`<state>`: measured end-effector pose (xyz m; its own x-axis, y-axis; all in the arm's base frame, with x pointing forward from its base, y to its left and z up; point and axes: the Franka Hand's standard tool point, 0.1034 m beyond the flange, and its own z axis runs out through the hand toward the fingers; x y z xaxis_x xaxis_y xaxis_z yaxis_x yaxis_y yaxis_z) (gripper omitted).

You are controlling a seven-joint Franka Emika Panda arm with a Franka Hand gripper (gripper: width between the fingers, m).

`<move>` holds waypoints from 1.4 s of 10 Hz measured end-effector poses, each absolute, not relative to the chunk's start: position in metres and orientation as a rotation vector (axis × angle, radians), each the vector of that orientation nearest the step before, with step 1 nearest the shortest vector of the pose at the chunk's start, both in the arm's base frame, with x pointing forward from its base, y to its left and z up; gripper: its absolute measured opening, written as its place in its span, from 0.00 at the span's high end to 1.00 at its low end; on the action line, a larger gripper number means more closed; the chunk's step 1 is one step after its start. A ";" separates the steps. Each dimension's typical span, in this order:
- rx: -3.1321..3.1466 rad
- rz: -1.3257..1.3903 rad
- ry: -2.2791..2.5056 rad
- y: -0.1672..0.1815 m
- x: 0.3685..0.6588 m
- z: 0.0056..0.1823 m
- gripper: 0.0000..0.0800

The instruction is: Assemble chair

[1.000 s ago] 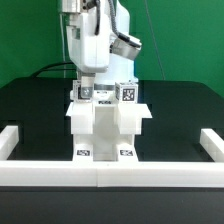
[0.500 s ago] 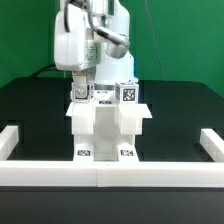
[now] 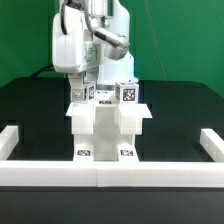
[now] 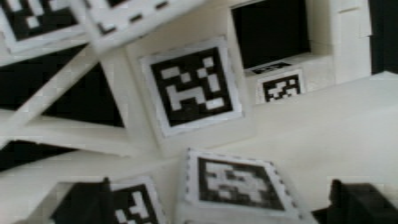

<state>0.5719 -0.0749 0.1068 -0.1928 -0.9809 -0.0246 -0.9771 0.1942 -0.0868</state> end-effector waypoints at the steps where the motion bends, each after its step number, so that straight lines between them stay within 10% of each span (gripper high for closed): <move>1: -2.053 -0.075 2.293 -0.073 0.573 0.107 0.20; 14: -2.948 -0.115 1.084 -0.074 0.576 0.108 0.19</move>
Offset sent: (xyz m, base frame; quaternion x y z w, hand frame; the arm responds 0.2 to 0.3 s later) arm 0.0081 0.0053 0.0029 -0.0165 0.0106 -0.2563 0.9664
